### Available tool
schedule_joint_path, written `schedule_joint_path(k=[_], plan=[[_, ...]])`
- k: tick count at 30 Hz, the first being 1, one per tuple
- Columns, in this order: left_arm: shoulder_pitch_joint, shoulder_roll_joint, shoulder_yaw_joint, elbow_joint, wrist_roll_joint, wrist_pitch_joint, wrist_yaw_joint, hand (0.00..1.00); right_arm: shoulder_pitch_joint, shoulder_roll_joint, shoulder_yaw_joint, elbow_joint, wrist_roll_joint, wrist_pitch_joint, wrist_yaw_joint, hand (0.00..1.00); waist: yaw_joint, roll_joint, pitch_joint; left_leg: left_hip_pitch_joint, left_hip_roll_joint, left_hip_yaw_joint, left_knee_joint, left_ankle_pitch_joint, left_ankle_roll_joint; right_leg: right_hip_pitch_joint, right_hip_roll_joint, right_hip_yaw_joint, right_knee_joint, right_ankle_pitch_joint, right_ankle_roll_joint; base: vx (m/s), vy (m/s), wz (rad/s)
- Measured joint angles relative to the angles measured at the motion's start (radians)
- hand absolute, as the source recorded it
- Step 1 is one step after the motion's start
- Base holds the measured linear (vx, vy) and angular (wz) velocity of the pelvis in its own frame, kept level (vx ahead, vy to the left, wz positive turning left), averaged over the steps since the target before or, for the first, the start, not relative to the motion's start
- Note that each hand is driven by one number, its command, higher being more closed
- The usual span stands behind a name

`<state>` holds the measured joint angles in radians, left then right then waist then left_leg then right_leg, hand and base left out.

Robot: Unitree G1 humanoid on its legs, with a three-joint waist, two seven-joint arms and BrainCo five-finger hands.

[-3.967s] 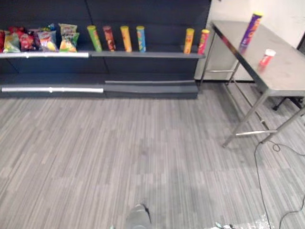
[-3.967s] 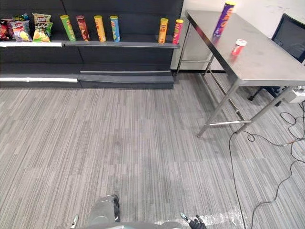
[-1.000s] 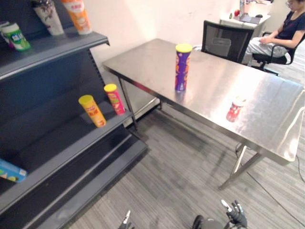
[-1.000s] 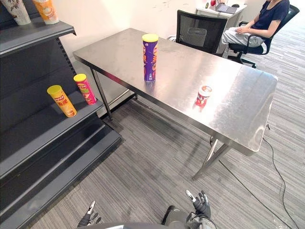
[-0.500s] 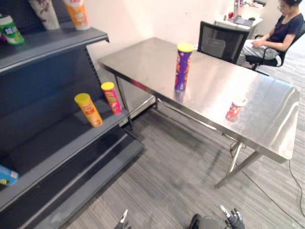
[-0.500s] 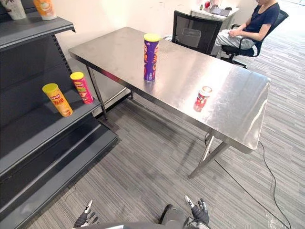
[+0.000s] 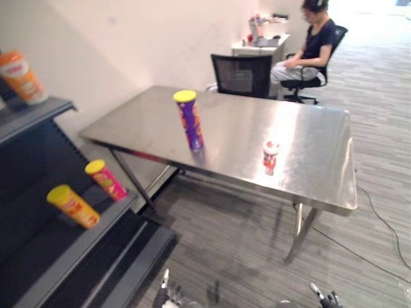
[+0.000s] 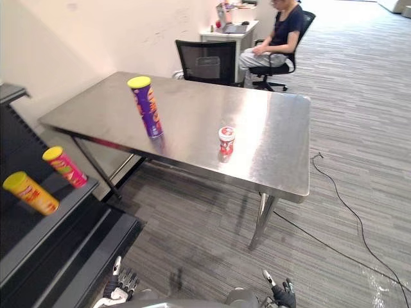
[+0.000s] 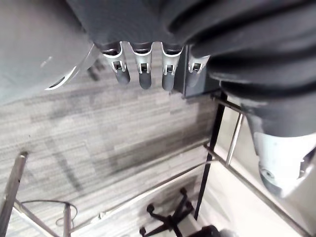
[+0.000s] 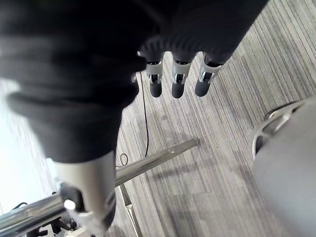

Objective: Put the gum and the chips on the shelf.

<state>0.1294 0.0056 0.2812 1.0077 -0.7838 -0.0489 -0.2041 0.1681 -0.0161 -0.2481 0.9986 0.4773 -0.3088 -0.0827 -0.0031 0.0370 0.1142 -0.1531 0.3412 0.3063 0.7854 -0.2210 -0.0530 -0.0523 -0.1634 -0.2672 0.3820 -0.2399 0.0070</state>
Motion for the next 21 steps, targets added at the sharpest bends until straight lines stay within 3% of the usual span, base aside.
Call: schedule_joint_path(k=[3, 4, 5, 7, 11, 16, 21], plan=[[-0.001, -0.006, 0.002, 0.009, 0.006, 0.001, 0.003, 0.00, 0.001, 0.002, 0.000, 0.000, 0.000, 0.000, 0.001, 0.00, 0.009, 0.001, 0.000, 0.040, -0.061, -0.103, -0.397, 0.050, 0.006, 0.000, -0.003, 0.108, 0.006, -0.012, 0.047, 0.28, 0.308, -1.04], [0.000, -0.015, 0.005, 0.023, 0.013, 0.000, 0.004, 0.00, 0.003, -0.006, 0.000, 0.004, 0.000, 0.001, 0.001, 0.00, 0.013, 0.005, 0.001, 0.063, -0.081, -0.150, -0.479, 0.104, -0.050, -0.001, -0.001, 0.153, 0.013, -0.018, 0.084, 0.22, 0.296, -0.85], [0.002, -0.008, 0.015, 0.030, 0.014, 0.001, 0.004, 0.00, 0.005, -0.003, -0.001, 0.010, 0.001, 0.003, 0.001, 0.00, 0.012, 0.006, -0.001, 0.083, -0.089, -0.130, -0.483, 0.091, -0.070, 0.003, -0.007, 0.172, 0.008, -0.015, 0.096, 0.29, 0.310, -0.76], [-0.001, 0.020, 0.021, 0.038, 0.026, 0.005, 0.012, 0.00, 0.023, 0.022, -0.005, 0.013, 0.001, 0.002, 0.006, 0.00, 0.006, -0.034, -0.017, 0.101, -0.135, -0.068, -0.485, 0.063, -0.058, 0.026, -0.050, 0.215, -0.073, 0.016, 0.140, 0.28, 0.274, -0.41], [-0.015, 0.040, 0.019, 0.070, 0.111, 0.021, 0.027, 0.00, 0.015, 0.047, -0.041, 0.045, 0.001, -0.004, 0.002, 0.00, 0.004, -0.058, -0.031, 0.127, -0.184, -0.034, -0.518, 0.053, -0.049, 0.059, -0.085, 0.216, -0.169, 0.086, 0.159, 0.23, 0.211, -0.21], [-0.011, 0.042, -0.065, 0.118, 0.248, 0.028, 0.077, 0.00, 0.012, 0.025, -0.059, 0.086, -0.007, -0.031, -0.001, 0.00, 0.002, -0.028, -0.054, 0.215, -0.188, 0.017, -0.609, 0.056, -0.051, 0.095, -0.076, 0.211, -0.248, 0.148, 0.164, 0.14, 0.046, -0.35], [-0.010, 0.042, -0.120, 0.146, 0.254, -0.018, 0.178, 0.00, 0.009, 0.004, -0.060, 0.123, -0.008, -0.041, -0.029, 0.00, -0.009, -0.023, -0.065, 0.229, -0.187, 0.012, -0.646, 0.067, -0.056, 0.101, -0.065, 0.189, -0.300, 0.183, 0.156, 0.03, -0.016, -0.18]])
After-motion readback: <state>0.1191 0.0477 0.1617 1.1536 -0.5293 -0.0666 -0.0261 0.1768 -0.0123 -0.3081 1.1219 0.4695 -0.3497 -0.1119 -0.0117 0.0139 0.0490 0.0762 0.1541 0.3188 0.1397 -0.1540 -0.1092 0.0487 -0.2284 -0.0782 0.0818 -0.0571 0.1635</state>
